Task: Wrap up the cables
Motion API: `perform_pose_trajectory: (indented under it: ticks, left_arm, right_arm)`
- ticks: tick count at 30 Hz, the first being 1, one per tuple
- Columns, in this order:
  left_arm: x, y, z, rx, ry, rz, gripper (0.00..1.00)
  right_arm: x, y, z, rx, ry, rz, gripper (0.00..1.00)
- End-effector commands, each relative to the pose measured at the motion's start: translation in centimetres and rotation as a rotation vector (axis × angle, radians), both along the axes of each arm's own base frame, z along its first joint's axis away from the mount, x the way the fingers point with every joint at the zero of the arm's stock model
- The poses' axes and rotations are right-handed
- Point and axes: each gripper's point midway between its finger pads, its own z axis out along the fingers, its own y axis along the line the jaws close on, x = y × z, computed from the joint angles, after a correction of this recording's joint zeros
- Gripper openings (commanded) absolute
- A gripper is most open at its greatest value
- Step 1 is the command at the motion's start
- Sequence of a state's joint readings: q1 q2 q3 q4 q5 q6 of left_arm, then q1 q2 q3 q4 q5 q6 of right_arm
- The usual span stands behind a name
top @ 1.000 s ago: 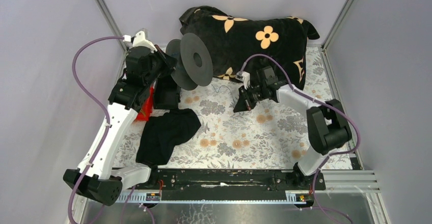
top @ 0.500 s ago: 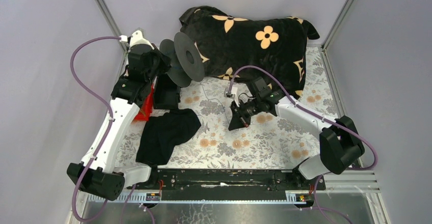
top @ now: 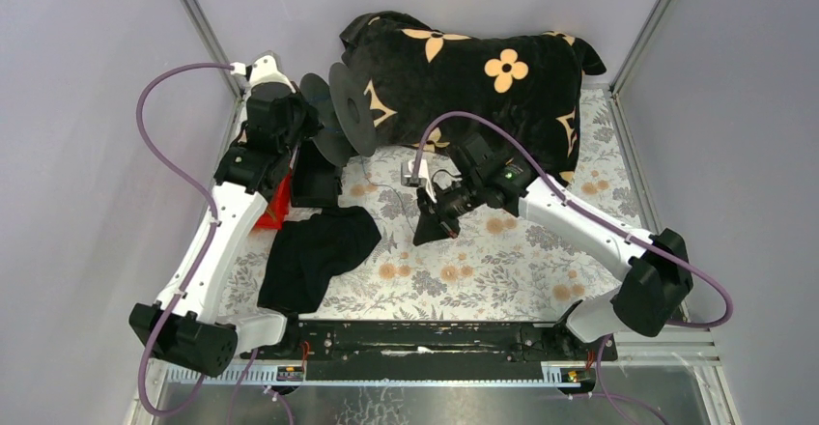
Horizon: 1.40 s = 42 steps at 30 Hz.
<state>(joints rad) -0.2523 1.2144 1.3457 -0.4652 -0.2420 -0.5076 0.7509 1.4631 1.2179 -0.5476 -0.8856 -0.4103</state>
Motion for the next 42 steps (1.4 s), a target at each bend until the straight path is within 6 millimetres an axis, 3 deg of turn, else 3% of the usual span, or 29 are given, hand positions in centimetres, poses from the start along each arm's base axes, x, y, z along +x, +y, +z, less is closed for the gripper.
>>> perform_pose_trajectory:
  ticks: [1,10,22,33,42]
  left_arm:
    - [1.4,0.2,2.8,0.054,-0.129,0.033,0.00]
    - [0.5,-2.1,2.1,0.260,-0.160,-0.006,0.00]
    - [-1.5,-6.6,-1.1,0.462,-0.131,-0.210,0.00]
    - [-4.5,-10.8,-3.2,0.516,-0.153,-0.479,0.00]
    - [-6.5,-12.6,-4.8,0.519,-0.139,-0.623,0.00]
  right_arm:
    - [-0.5,0.6,5.2,0.080,-0.070,0.045,0.00]
    - [2.6,0.5,12.5,0.152,-0.271,-0.140,0.00]
    - [7.3,-0.4,17.5,0.148,-0.453,-0.370,0.00]
    - [11.3,-1.4,18.5,0.114,-0.519,-0.533,0.00]
    - [14.1,-2.8,19.4,0.118,-0.533,-0.606,0.00]
